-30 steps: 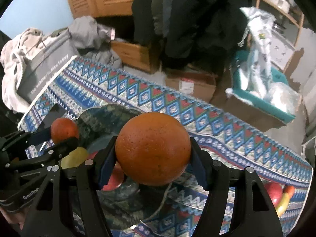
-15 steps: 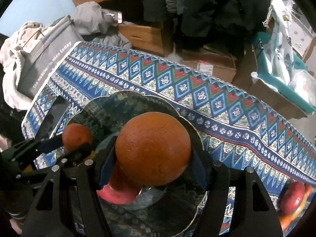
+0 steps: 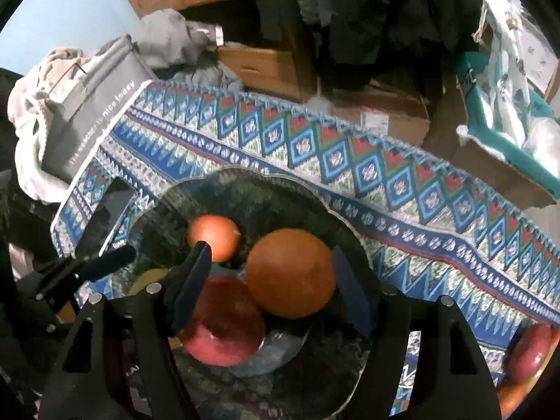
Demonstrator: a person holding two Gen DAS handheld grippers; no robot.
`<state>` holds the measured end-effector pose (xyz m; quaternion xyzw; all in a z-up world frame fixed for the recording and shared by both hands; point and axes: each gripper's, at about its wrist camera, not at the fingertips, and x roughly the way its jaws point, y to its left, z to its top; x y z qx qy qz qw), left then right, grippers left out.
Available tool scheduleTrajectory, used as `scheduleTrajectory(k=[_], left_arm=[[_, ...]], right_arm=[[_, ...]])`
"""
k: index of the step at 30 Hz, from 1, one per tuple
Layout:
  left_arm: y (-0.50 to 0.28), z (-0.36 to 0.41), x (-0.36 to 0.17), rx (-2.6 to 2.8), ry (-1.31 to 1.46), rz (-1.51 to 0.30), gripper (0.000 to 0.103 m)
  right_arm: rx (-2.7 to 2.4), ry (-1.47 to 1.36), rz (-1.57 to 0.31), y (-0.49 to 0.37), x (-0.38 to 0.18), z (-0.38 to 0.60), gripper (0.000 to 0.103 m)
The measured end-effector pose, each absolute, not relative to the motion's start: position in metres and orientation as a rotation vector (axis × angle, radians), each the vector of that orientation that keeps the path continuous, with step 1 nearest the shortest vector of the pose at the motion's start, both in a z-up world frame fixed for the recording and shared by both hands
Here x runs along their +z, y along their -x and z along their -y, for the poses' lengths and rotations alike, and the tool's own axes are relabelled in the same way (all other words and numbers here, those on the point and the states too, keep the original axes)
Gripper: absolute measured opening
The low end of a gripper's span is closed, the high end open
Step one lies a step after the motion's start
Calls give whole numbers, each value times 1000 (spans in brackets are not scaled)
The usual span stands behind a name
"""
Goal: Organize fruits
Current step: 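Lower both oranges into the glass bowl and open both tools, then withdraw both tools from the bowl toward the remaining fruit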
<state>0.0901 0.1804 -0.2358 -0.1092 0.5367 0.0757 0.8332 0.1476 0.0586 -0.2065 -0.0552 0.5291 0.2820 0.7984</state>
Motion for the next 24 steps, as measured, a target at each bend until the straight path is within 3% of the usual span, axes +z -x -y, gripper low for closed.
scheduleTrajectory(k=[24], left_arm=[[-67,-136,-174,69,164,-1037,73]], right_arm=[[414,188,-961,-121,-132,4,82]])
